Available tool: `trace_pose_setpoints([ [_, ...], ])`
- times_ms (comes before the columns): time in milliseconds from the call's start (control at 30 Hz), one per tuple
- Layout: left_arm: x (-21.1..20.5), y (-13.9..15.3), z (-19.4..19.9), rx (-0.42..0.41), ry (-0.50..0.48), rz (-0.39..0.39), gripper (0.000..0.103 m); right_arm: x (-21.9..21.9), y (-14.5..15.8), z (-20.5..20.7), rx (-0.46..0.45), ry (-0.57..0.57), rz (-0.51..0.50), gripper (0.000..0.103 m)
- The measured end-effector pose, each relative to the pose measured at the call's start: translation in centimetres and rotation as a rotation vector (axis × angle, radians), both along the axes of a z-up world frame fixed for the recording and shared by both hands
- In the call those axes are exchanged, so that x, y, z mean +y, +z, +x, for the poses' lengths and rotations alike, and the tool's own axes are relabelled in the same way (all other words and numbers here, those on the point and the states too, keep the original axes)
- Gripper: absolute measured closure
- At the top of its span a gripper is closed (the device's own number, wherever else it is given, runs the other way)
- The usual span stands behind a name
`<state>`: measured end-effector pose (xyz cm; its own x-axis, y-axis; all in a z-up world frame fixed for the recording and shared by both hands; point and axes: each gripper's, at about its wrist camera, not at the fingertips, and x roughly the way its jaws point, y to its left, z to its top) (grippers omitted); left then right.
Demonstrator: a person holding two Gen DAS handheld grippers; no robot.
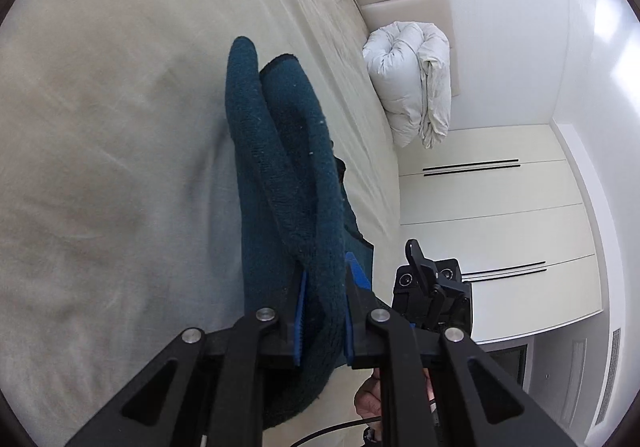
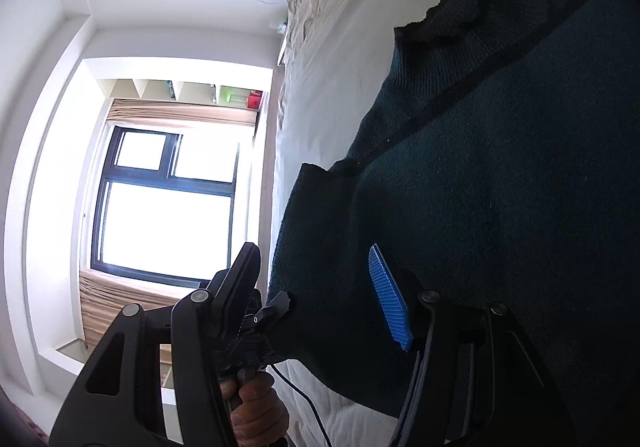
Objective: Fold small clothes
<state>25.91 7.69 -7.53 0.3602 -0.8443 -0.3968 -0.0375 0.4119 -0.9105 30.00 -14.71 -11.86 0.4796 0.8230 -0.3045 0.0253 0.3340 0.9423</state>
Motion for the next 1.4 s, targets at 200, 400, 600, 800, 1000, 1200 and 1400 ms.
trace_pose_setpoints([
  [200,-10.5,2.9,0.8,-0.068,-0.107,0.064,0.087,-8.7,1.2,-1.5,-0.033,-0.083,0.077,0.039],
  [400,-21.1,-0.1,1.0,-0.012,-0.244,0.021,0.086,-18.1,-1.2,-4.0,0.008,-0.208,0.137,0.028],
  [600,-21.4,1.6,-1.6,-0.121,-0.303,-0.04,0.055,-22.7,-4.1,-6.2,0.06,-0.221,0.11,0.029],
  [800,-15.1,2.8,-1.1,-0.194,-0.164,0.048,0.053,-21.5,-3.3,-5.6,0.08,-0.149,-0.035,0.029],
  [1000,-14.4,1.0,-0.8,-0.161,-0.16,0.072,0.053,-19.0,-2.2,-4.7,0.091,-0.063,-0.165,0.029],
  [1200,-15.3,0.8,-1.4,-0.219,-0.202,0.105,0.053,-19.4,-1.6,-4.9,0.123,-0.059,-0.219,0.033],
  [1400,-16.8,-0.4,-0.5,-0.191,-0.235,0.141,0.054,-18.1,-2.5,-4.9,0.16,-0.064,-0.196,0.049],
])
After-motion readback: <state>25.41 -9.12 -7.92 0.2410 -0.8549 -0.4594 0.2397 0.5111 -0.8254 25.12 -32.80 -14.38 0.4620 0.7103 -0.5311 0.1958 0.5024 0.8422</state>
